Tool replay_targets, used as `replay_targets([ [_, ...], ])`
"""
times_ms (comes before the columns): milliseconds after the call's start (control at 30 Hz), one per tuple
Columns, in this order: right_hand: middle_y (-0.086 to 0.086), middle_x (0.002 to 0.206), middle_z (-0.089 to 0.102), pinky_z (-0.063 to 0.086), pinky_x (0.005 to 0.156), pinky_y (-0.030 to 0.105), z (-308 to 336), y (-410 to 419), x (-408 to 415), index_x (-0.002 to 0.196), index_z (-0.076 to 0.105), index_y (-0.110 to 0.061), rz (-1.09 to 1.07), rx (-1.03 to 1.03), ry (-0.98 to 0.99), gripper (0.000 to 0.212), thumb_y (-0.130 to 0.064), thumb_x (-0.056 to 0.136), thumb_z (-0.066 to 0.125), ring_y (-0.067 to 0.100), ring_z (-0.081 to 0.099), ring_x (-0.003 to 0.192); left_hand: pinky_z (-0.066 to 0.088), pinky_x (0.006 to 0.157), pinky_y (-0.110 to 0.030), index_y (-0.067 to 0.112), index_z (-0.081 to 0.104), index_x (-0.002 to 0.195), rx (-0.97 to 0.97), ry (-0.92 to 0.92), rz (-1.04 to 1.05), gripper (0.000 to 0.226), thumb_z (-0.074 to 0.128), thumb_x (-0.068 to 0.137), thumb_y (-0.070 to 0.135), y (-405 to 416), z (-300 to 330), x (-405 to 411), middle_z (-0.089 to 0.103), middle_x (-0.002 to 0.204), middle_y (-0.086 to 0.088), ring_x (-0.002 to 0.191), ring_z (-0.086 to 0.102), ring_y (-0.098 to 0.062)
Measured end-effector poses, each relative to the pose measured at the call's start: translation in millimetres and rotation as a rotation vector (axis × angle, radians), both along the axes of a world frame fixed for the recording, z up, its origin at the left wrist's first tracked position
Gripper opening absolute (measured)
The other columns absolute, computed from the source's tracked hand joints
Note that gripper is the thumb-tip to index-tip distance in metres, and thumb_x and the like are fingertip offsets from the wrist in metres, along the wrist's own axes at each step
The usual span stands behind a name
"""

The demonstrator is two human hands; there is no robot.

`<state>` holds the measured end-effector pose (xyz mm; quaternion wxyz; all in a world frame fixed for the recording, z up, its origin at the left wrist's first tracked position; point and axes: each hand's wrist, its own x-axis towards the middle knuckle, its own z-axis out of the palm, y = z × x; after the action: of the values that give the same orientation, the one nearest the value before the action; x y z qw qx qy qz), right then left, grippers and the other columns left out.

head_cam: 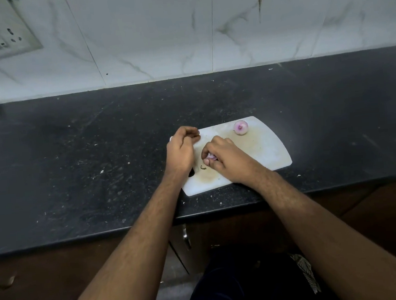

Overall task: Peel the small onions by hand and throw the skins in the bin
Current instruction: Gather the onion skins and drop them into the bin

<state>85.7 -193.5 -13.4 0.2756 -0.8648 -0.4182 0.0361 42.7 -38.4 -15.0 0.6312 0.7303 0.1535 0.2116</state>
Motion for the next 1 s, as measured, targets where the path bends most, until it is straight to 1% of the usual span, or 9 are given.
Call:
replay_targets([
  [200, 0.0, 0.107, 0.048, 0.051, 0.077, 0.033, -5, 9, 0, 0.108, 0.06, -0.017, -0.259, 0.036, -0.087, 0.016, -0.007, 0.1, 0.05, 0.016, 0.055, 0.085, 0.056, 0.097, -0.029, 0.01, 0.07, 0.109, 0.05, 0.039, -0.007, 0.041, 0.035, 0.096, -0.003, -2, 1, -1, 0.074, 0.113, 0.0, 0.108, 0.073, -0.009],
  [300, -0.001, 0.106, 0.054, 0.049, 0.075, 0.021, -3, -1, 4, 0.112, 0.064, -0.016, -0.362, 0.324, 0.101, 0.017, -0.013, 0.104, 0.049, 0.009, 0.059, 0.084, 0.057, 0.079, -0.022, 0.012, 0.07, 0.112, 0.078, 0.051, -0.028, 0.035, 0.041, 0.098, 0.0, -3, 2, -3, 0.073, 0.114, 0.003, 0.095, 0.072, -0.007],
  [400, -0.009, 0.082, 0.056, 0.044, 0.06, 0.022, -2, -19, 13, 0.108, 0.068, -0.019, -0.475, 0.728, 0.418, 0.015, -0.017, 0.104, 0.053, 0.005, 0.049, 0.061, 0.056, 0.06, -0.032, 0.023, 0.069, 0.114, 0.114, 0.093, -0.095, 0.029, 0.052, 0.097, 0.006, -4, 2, -5, 0.07, 0.121, 0.005, 0.079, 0.066, -0.013],
  [500, -0.003, 0.084, 0.068, 0.038, 0.054, 0.021, 1, -24, 18, 0.106, 0.072, -0.018, -0.529, 0.976, 0.656, 0.019, -0.013, 0.104, 0.054, 0.005, 0.045, 0.06, 0.056, 0.089, -0.024, 0.028, 0.069, 0.114, 0.208, 0.07, -0.172, 0.025, 0.068, 0.094, 0.013, 6, 1, -8, 0.065, 0.126, 0.005, 0.104, 0.064, -0.006],
  [567, -0.001, 0.094, 0.074, 0.041, 0.057, 0.02, 2, -22, 14, 0.106, 0.072, -0.018, -0.514, 0.945, 0.629, 0.02, -0.013, 0.104, 0.053, 0.007, 0.054, 0.07, 0.052, 0.096, -0.022, 0.028, 0.072, 0.117, 0.314, 0.104, -0.324, 0.027, 0.078, 0.091, 0.026, 19, 1, -13, 0.062, 0.129, 0.008, 0.118, 0.06, -0.002],
  [633, -0.002, 0.088, 0.072, 0.043, 0.058, 0.018, 2, -21, 12, 0.104, 0.072, -0.018, -0.512, 0.921, 0.597, 0.021, -0.014, 0.105, 0.051, 0.008, 0.057, 0.074, 0.044, 0.096, -0.01, 0.027, 0.075, 0.119, 0.48, 0.17, -0.469, 0.038, 0.086, 0.084, 0.035, 28, 1, -22, 0.055, 0.137, 0.01, 0.126, 0.053, 0.0],
  [733, -0.004, 0.078, 0.064, 0.044, 0.062, 0.023, -1, -21, 15, 0.099, 0.073, -0.021, -0.544, 0.908, 0.545, 0.024, -0.018, 0.105, 0.05, 0.007, 0.054, 0.069, 0.037, 0.101, -0.006, 0.025, 0.079, 0.116, 0.499, 0.168, -0.47, 0.042, 0.091, 0.076, 0.035, 30, -6, -32, 0.053, 0.14, 0.011, 0.131, 0.051, 0.0],
  [867, -0.001, 0.069, 0.057, 0.043, 0.06, 0.03, -1, -17, 14, 0.088, 0.071, -0.015, -0.542, 0.848, 0.508, 0.03, -0.036, 0.103, 0.055, 0.009, 0.047, 0.061, 0.04, 0.089, -0.003, 0.02, 0.084, 0.089, 0.426, 0.124, -0.334, 0.021, 0.094, 0.072, 0.025, 22, -6, -30, 0.06, 0.123, 0.006, 0.119, 0.057, -0.004],
  [1000, -0.006, 0.058, 0.053, 0.045, 0.056, 0.024, 11, -15, 5, 0.063, 0.058, -0.011, -0.542, 0.822, 0.482, 0.06, -0.057, 0.1, 0.05, 0.009, 0.045, 0.051, 0.045, 0.08, -0.007, 0.02, 0.08, 0.077, 0.456, 0.141, -0.266, 0.015, 0.094, 0.072, 0.022, 11, -1, -21, 0.061, 0.107, 0.004, 0.099, 0.06, -0.008],
])
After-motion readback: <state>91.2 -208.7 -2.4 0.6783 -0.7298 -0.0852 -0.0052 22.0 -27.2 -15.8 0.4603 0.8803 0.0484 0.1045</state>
